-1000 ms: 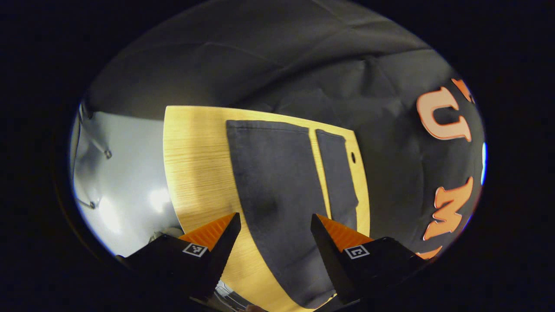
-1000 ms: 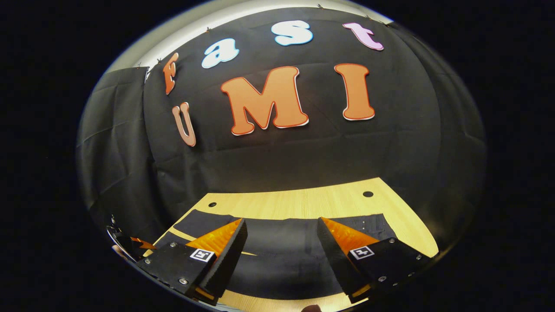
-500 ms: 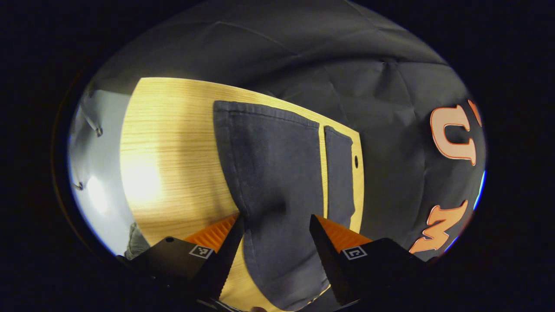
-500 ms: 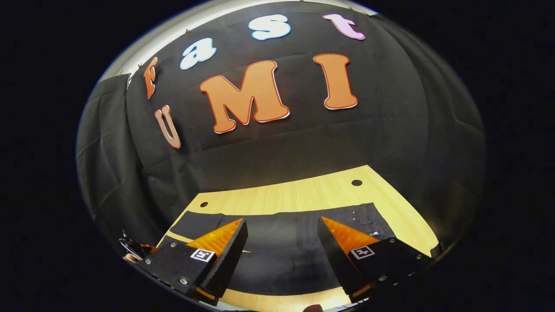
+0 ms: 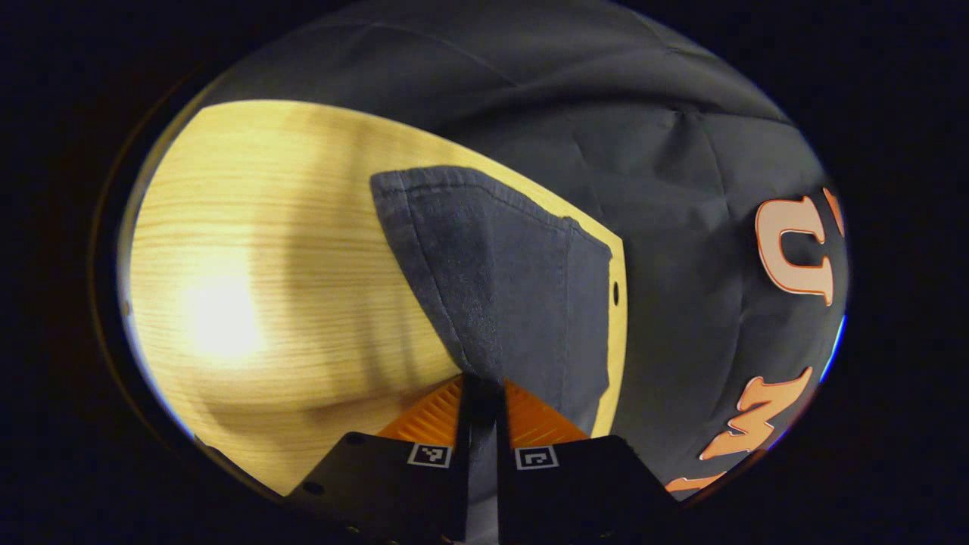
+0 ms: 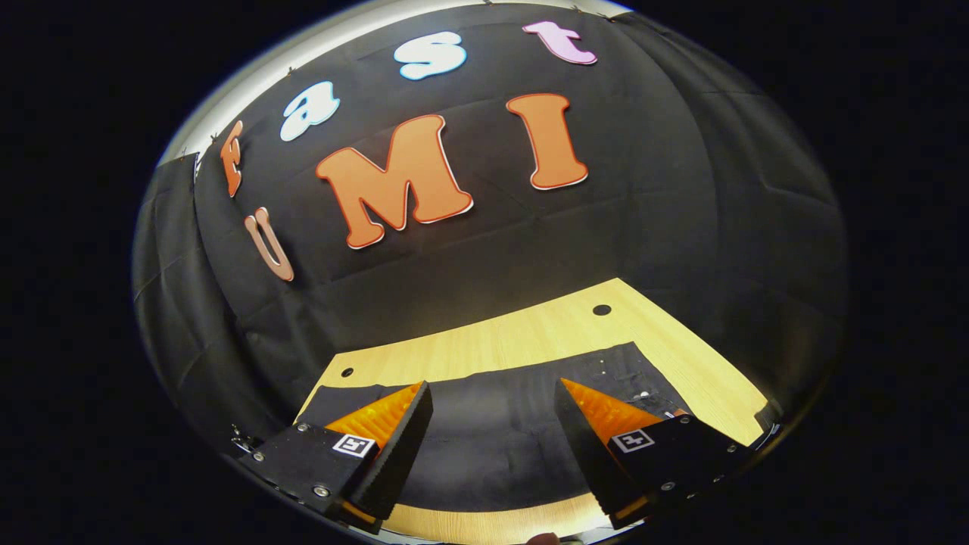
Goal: Grasp the waist and the cuffs of the jeans and fold them to make the two legs overlap; first hold the waist and fold one-third of the jeans toward the cuffs, then hold the cuffs and fold the remaining one-third in the same direction to finish folding.
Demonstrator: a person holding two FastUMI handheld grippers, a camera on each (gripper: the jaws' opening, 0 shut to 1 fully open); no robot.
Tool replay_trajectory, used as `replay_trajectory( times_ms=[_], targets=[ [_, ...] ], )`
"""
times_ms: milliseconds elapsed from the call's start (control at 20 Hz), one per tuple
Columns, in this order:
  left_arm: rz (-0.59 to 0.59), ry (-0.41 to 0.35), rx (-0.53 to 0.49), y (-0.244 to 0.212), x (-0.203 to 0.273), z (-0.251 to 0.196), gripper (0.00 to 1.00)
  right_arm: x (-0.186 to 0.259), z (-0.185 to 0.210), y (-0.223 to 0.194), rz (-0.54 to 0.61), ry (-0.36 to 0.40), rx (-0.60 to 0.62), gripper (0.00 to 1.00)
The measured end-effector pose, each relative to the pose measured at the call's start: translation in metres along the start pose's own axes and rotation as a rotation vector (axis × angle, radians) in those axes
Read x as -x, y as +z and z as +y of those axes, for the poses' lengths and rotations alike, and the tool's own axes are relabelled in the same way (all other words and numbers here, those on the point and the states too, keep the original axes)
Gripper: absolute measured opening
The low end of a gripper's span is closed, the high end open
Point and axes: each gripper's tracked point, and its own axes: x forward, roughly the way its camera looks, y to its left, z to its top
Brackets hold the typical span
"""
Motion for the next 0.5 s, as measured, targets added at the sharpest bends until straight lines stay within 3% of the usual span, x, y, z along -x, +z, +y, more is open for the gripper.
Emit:
replay_trajectory(
  times_ms=[100,200,350,500],
  targets=[
    [0.009,0.010,-0.030,0.001,0.000,-0.001,0.01,0.005,-0.013,-0.009,0.016,-0.018,-0.016,0.98],
    [0.011,0.012,-0.089,0.003,0.011,-0.002,0.01,0.008,-0.029,-0.014,0.043,-0.021,-0.056,0.98],
    [0.001,-0.006,-0.116,0.007,0.033,-0.011,0.01,0.012,-0.063,-0.023,0.117,0.000,-0.236,0.98],
    [0.000,-0.026,-0.141,-0.001,0.043,-0.021,0.01,0.021,-0.126,-0.033,0.155,-0.060,-0.440,0.98]
  ],
)
